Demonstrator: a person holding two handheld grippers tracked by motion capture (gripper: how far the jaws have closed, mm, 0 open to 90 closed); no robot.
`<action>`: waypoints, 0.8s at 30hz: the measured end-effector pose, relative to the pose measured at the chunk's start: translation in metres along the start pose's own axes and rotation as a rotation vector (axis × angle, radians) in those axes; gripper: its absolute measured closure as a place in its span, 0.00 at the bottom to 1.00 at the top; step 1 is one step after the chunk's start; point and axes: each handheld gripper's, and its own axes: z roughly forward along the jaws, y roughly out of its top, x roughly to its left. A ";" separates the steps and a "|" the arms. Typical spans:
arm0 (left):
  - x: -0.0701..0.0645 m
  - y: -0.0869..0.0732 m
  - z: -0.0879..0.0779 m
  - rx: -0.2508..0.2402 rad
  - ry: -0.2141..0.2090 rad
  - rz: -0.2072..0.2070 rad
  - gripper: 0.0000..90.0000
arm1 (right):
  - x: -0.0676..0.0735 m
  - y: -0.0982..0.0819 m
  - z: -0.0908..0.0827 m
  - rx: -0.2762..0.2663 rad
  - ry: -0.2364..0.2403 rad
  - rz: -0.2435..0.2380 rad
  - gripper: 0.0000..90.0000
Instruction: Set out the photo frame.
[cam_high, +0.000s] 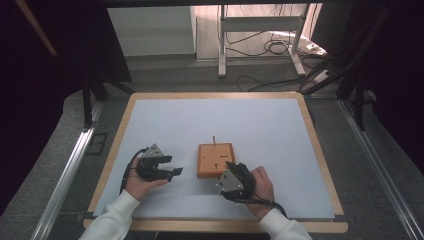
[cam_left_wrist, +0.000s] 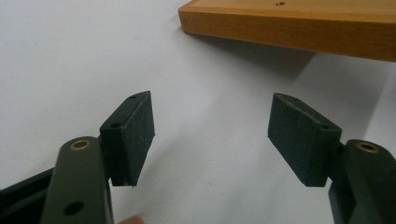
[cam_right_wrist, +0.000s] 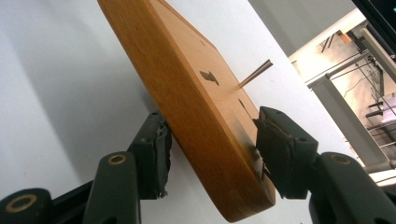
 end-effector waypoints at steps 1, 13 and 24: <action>0.000 0.000 0.000 -0.002 0.001 -0.001 0.35 | 0.000 0.001 0.001 -0.002 0.001 0.004 0.51; 0.001 -0.002 0.001 -0.003 0.000 -0.011 0.35 | -0.008 0.006 0.002 -0.008 0.014 0.013 0.53; 0.002 -0.002 0.000 -0.006 0.002 -0.014 0.35 | -0.013 0.010 0.003 -0.006 0.027 -0.014 0.57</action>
